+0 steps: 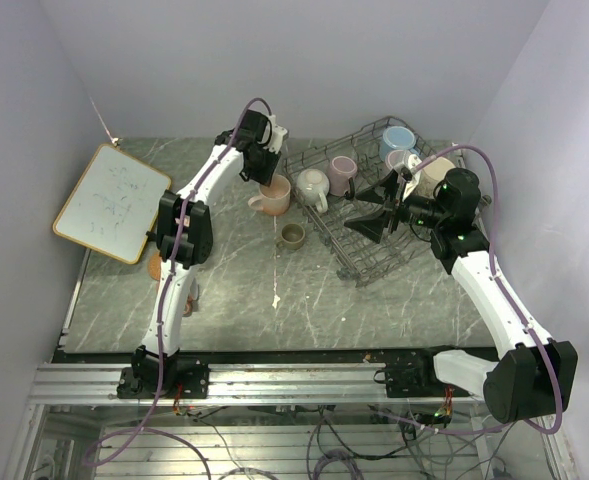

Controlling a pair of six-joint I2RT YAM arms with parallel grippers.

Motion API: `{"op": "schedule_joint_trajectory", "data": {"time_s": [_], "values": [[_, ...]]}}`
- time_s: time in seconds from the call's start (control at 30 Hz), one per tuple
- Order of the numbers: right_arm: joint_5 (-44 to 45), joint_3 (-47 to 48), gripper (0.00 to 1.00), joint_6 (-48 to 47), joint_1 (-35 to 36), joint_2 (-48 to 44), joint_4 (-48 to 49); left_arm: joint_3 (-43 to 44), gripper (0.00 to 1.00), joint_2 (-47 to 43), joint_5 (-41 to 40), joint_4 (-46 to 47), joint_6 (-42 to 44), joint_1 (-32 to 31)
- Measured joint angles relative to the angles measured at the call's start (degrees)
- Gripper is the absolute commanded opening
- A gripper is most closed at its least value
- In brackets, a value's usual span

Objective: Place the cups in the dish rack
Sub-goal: Pick up the cup at the center of the board.

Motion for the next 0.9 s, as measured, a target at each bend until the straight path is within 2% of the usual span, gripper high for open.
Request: {"op": "schedule_joint_trajectory", "data": {"time_s": [0.23, 0.53, 0.9], "values": [[-0.02, 0.00, 0.82, 0.00, 0.00, 0.00, 0.02, 0.02, 0.08, 0.04, -0.35, -0.48, 0.28, 0.00], [-0.04, 0.00, 0.82, 0.00, 0.00, 0.00, 0.02, -1.68, 0.07, -1.05, -1.11, 0.48, 0.15, 0.04], [-0.24, 0.00, 0.82, 0.07, 0.00, 0.00, 0.07, -15.21, 0.07, -11.87, -5.05, 5.81, -0.90, 0.26]]}}
